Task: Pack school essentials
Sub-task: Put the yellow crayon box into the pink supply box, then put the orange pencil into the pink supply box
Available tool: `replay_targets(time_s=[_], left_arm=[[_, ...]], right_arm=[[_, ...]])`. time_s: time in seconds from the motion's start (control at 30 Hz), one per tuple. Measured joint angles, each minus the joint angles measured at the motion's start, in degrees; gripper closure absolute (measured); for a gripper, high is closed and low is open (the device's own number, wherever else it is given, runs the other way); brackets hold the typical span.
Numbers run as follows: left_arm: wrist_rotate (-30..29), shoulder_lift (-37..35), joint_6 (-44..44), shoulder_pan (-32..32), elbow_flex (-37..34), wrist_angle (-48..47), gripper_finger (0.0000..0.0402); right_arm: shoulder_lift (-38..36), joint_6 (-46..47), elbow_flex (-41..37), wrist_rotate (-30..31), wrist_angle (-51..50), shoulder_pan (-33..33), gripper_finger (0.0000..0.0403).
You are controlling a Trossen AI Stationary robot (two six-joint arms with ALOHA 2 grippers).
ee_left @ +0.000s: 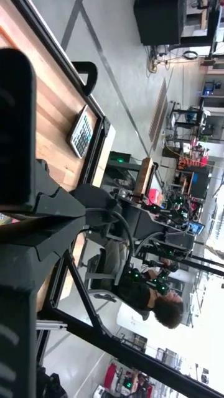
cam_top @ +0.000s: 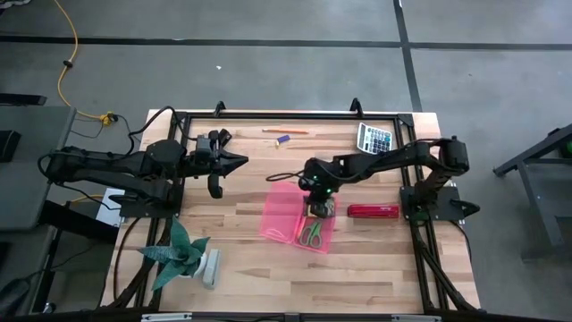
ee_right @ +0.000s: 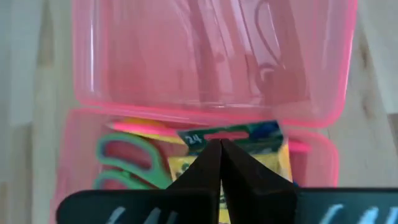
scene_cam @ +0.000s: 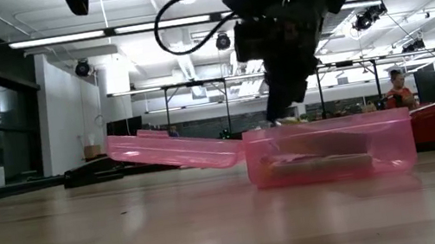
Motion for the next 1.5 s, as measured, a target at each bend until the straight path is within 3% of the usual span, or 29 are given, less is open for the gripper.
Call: replay_targets(time_s=[0.2,0.43,0.83,1.03,1.27,1.5], left_arm=[[-0.16,0.02,-0.14,0.01,0.00,0.00,0.0402],[-0.18,0.02,-0.53,0.01,0.00,0.00,0.0401],[-0.42,-2.60,1.53,0.01,0.04,-0.23,0.0402],[-1.71,-3.37,3.88,0.12,0.07,-0.02,0.0401],[-1.60,-3.10,2.51,1.28,0.07,-0.04,0.0401],[0.56,-3.13,1.14,2.07,0.07,1.85,0.0401]], right_arm=[[0.22,-1.04,-0.17,6.77,-5.01,-1.92,0.0403],[0.66,-1.06,0.35,6.95,-6.39,-3.99,0.0403],[-17.33,-8.51,2.23,9.13,-0.73,-9.35,0.0403],[-32.18,-2.28,-9.83,8.50,14.96,-9.82,0.0403],[-45.74,3.46,-26.82,7.69,45.85,-5.14,0.0403],[-49.86,1.60,-29.75,10.38,46.81,-4.00,0.0403]])
